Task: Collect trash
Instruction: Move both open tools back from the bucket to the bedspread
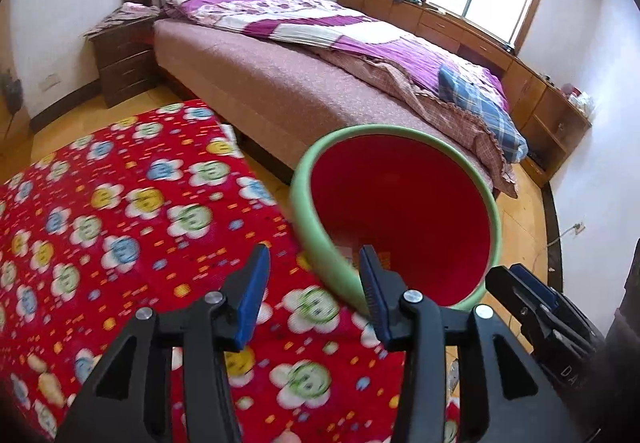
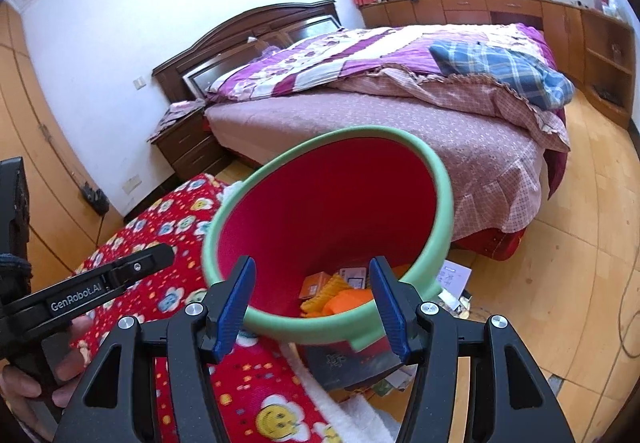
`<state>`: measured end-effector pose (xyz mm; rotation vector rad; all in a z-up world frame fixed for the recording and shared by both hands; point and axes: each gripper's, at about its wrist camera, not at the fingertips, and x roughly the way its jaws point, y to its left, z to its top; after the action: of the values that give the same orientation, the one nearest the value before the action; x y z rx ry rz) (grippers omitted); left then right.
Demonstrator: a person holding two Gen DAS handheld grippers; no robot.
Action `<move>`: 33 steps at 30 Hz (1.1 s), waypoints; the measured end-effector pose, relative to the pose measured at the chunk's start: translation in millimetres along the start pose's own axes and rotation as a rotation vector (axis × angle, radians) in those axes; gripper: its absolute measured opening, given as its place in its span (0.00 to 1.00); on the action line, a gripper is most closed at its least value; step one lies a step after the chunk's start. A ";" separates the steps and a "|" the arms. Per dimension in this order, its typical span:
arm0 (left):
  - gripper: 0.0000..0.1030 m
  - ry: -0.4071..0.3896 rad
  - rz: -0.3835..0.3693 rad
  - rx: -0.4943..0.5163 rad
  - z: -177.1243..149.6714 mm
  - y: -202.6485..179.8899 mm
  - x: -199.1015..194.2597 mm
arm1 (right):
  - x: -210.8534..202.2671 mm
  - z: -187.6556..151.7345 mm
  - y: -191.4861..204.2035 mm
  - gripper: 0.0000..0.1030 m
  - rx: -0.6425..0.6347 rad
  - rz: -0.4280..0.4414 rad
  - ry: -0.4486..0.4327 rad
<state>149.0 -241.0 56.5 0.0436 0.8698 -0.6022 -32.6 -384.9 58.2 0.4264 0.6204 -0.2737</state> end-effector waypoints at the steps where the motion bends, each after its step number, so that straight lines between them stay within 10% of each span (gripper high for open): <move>1: 0.45 -0.003 0.011 -0.005 -3.1 4.0 -5.8 | -1.4 -1.1 4.1 0.70 -0.007 0.002 0.000; 33: 0.45 -0.147 0.346 -0.259 -115.4 118.6 -144.5 | -54.1 -77.7 139.8 0.73 -0.280 0.182 -0.020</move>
<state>57.6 -41.3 62.2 -0.0831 0.7686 -0.1641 -62.0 -219.7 76.6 0.2082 0.5865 -0.0162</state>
